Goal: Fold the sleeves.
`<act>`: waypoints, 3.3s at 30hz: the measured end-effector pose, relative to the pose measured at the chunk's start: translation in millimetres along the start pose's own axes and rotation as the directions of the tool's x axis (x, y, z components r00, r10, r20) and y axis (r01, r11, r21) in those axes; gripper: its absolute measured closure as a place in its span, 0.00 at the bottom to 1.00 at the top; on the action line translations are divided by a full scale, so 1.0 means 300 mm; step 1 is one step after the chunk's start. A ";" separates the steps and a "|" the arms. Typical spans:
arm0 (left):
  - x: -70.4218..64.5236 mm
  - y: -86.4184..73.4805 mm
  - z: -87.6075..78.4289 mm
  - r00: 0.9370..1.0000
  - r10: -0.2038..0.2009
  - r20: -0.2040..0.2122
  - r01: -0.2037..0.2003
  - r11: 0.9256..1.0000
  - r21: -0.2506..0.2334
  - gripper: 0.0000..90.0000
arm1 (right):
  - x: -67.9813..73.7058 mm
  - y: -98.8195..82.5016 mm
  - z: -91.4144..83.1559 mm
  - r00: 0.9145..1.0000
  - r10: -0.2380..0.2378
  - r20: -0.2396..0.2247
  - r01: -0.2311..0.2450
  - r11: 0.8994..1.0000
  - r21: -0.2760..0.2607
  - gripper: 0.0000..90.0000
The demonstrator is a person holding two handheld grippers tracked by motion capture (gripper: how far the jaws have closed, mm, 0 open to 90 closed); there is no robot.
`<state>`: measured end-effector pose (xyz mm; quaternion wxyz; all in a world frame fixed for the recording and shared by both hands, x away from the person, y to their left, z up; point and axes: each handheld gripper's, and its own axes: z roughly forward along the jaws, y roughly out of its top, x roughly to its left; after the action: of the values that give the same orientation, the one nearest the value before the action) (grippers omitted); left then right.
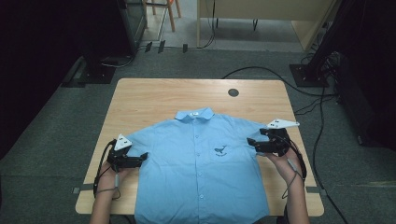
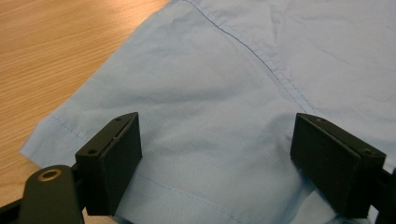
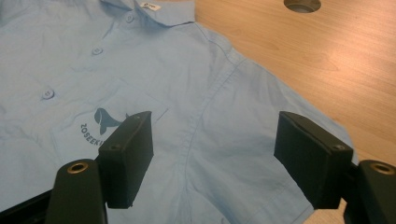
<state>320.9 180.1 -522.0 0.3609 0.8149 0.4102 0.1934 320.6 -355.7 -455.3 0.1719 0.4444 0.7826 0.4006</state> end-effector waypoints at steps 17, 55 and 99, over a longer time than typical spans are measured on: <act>-0.002 0.000 -0.001 1.000 0.004 0.004 -0.004 1.000 -0.003 0.21 | -0.055 0.064 0.027 1.000 -0.009 0.004 0.009 1.000 -0.006 0.31; -0.008 0.000 -0.002 1.000 -0.008 -0.010 0.007 1.000 -0.008 0.24 | -0.229 -0.057 0.154 0.986 0.100 0.129 -0.097 0.995 -0.036 0.37; -0.009 -0.001 -0.002 1.000 -0.010 -0.013 0.010 1.000 -0.008 0.24 | -0.228 -0.097 0.215 0.975 0.113 0.192 -0.115 0.993 -0.003 0.96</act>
<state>318.7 178.3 -521.7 0.3624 0.8101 0.4160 0.1985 382.0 -390.4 -523.8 0.2214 0.5256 0.7372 0.3622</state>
